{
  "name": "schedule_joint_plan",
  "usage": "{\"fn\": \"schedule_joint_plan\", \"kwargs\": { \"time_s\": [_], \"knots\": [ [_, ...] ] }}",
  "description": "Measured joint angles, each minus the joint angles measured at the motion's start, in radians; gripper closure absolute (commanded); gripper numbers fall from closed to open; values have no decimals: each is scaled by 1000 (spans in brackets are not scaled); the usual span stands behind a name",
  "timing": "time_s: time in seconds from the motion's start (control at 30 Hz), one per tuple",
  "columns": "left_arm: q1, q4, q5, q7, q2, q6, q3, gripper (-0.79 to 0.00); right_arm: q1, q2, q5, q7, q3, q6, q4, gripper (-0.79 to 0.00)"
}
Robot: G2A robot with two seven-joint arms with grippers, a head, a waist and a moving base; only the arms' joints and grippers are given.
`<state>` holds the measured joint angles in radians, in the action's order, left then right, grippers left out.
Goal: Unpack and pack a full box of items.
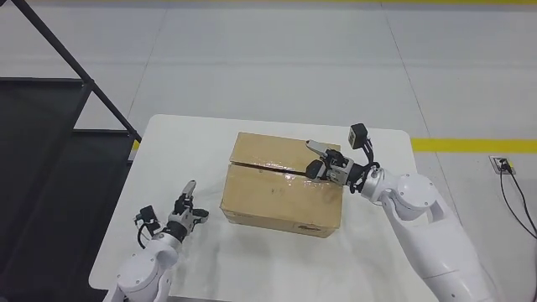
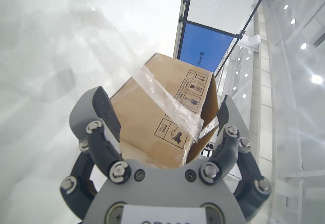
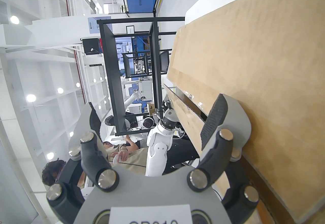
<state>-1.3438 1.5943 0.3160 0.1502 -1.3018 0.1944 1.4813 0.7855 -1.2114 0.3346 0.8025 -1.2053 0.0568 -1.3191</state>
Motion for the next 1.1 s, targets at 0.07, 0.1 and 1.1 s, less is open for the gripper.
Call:
{"fn": "schedule_joint_plan", "kwargs": {
  "time_s": [0.07, 0.1, 1.1],
  "knots": [
    [31, -31, 10, -32, -7, -11, -29, -785, 1, 0, -1, 0, 0, -1, -2, -785],
    [48, -48, 20, -47, -11, -13, -41, -785, 2, 1, -2, 0, 1, -1, -2, -785],
    [168, -170, 239, -195, -54, -201, -15, -785, 3, 6, -12, 1, 4, 12, -16, -785]
  ]
}}
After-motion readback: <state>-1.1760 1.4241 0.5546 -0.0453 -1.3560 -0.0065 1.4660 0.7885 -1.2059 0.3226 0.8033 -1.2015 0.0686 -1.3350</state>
